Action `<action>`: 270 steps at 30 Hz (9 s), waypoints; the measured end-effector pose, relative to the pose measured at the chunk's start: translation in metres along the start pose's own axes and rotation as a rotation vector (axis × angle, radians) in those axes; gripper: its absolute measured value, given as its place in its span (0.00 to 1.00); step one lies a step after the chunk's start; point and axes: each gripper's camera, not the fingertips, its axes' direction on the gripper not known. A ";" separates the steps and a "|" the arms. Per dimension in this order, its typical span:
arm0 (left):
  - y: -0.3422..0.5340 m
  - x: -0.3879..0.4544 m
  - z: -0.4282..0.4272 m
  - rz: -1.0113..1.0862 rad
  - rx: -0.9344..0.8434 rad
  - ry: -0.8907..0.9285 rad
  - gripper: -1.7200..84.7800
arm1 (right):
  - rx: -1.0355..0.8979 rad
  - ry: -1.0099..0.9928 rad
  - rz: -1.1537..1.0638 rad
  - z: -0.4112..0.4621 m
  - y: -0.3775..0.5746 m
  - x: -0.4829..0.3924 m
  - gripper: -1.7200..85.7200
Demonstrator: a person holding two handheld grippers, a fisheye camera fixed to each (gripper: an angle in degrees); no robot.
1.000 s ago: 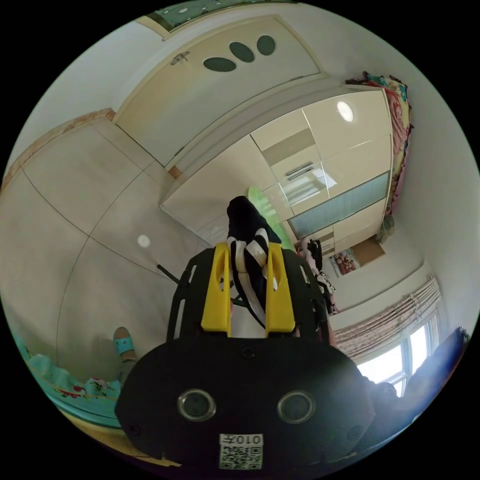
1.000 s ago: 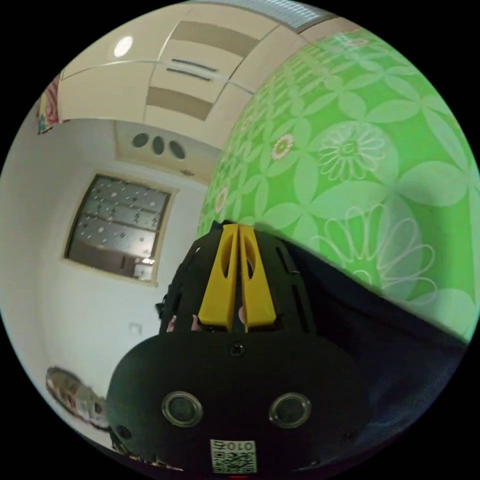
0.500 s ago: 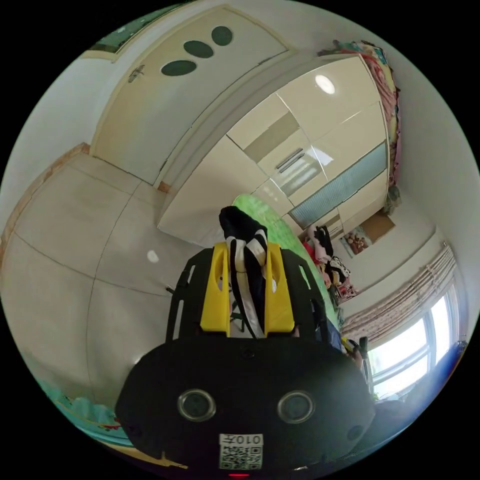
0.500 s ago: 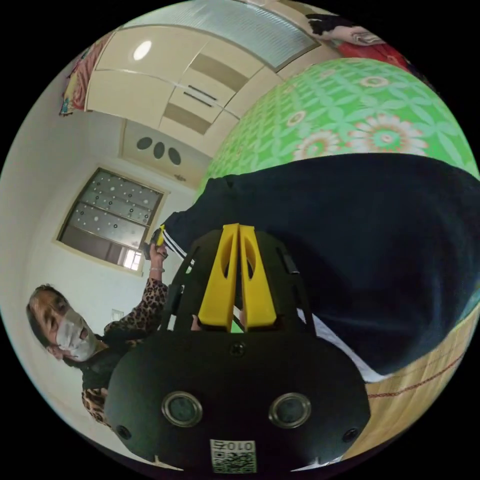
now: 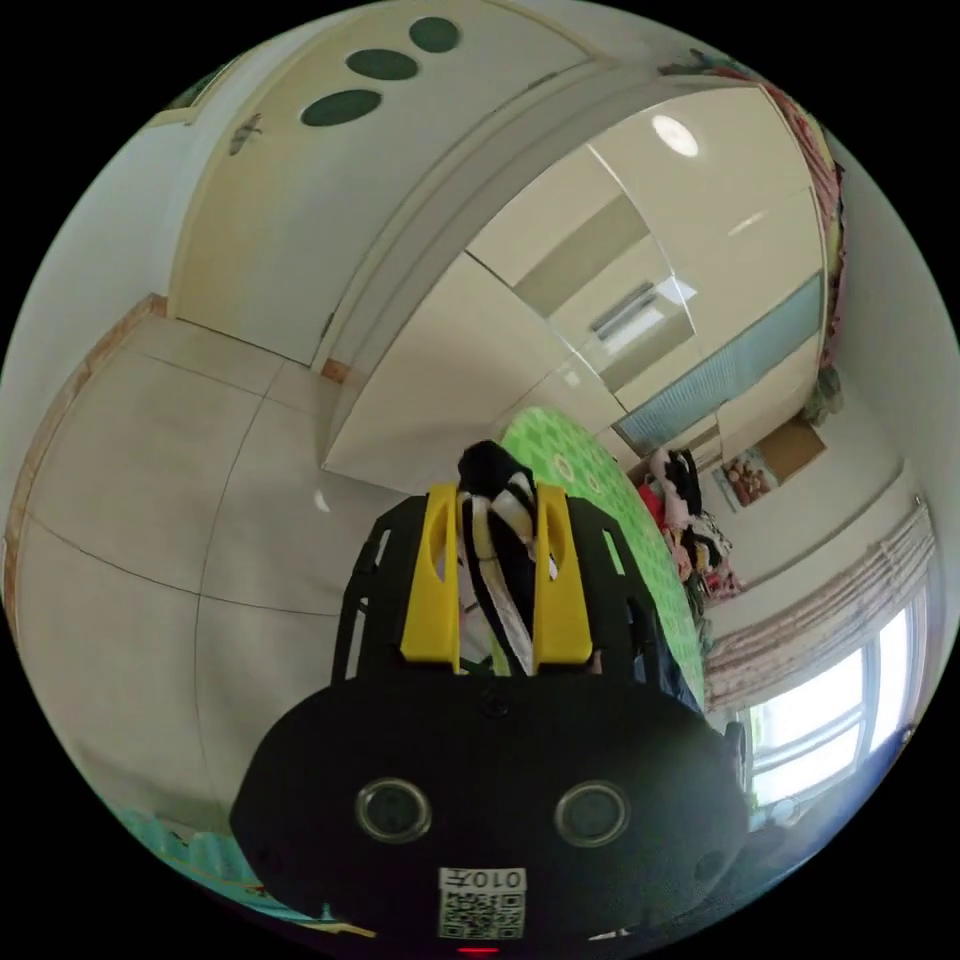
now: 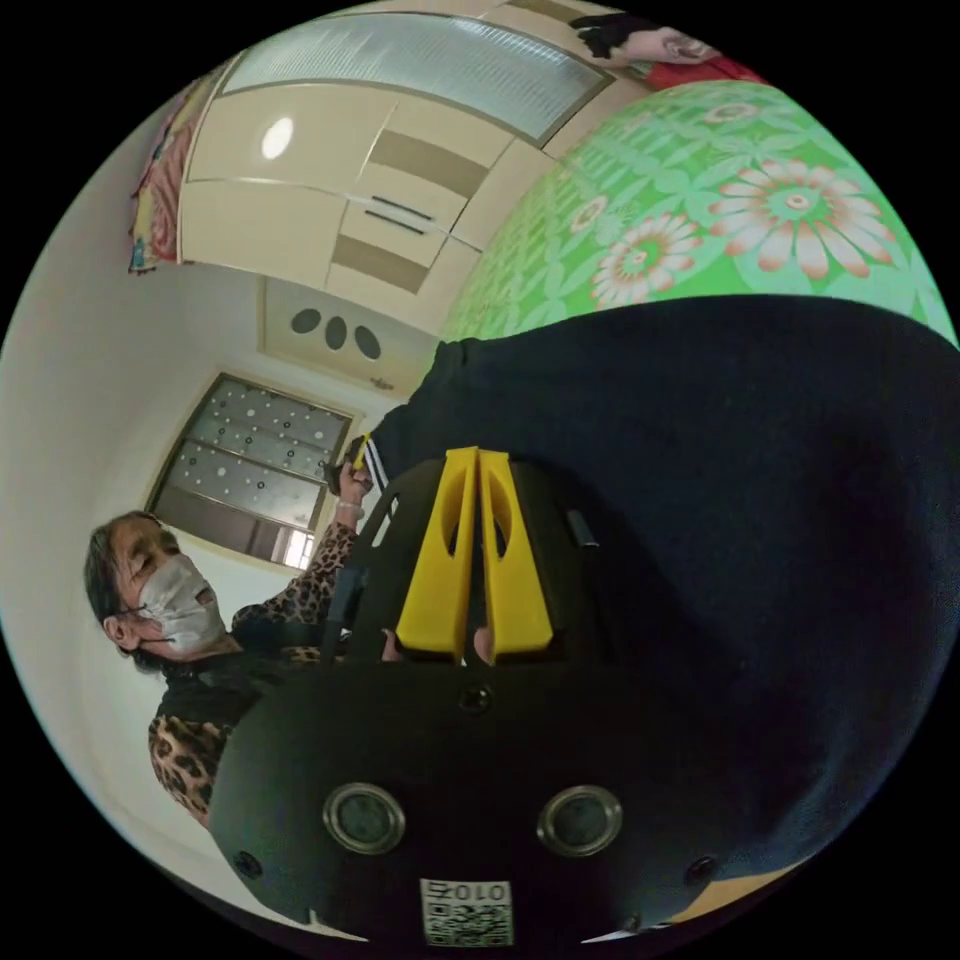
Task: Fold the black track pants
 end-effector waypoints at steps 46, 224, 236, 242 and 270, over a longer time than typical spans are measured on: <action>0.362 0.520 0.126 0.980 -0.564 0.158 0.08 | -0.081 0.551 -0.548 0.030 0.178 -0.145 0.04; 0.320 0.563 0.364 0.329 -0.849 0.622 0.03 | -0.584 0.140 -0.409 0.246 -0.312 -0.123 0.06; 0.333 0.573 0.375 0.305 -0.853 0.639 0.03 | -0.550 0.150 -0.554 0.196 -0.308 -0.145 0.10; 0.341 0.580 0.378 0.295 -0.847 0.642 0.03 | -0.607 0.255 -0.577 0.197 -0.304 -0.146 0.07; 0.353 0.611 0.370 0.483 -0.900 0.476 0.02 | -0.349 0.340 -0.333 -0.144 -0.195 -0.078 0.05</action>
